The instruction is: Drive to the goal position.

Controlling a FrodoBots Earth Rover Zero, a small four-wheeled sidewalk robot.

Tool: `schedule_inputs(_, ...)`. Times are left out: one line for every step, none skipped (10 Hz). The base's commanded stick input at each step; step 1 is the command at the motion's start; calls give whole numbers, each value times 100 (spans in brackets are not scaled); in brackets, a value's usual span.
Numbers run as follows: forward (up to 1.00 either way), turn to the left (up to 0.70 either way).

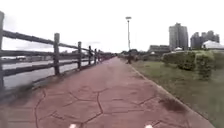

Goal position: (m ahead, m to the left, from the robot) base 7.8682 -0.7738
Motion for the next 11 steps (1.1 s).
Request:
schedule_inputs(92, 0)
schedule_inputs(92, 0)
schedule_inputs(92, 0)
schedule_inputs(92, 0)
schedule_inputs(92, 0)
schedule_inputs(92, 0)
schedule_inputs(92, 0)
schedule_inputs(92, 0)
schedule_inputs(92, 0)
schedule_inputs(92, 0)
schedule_inputs(92, 0)
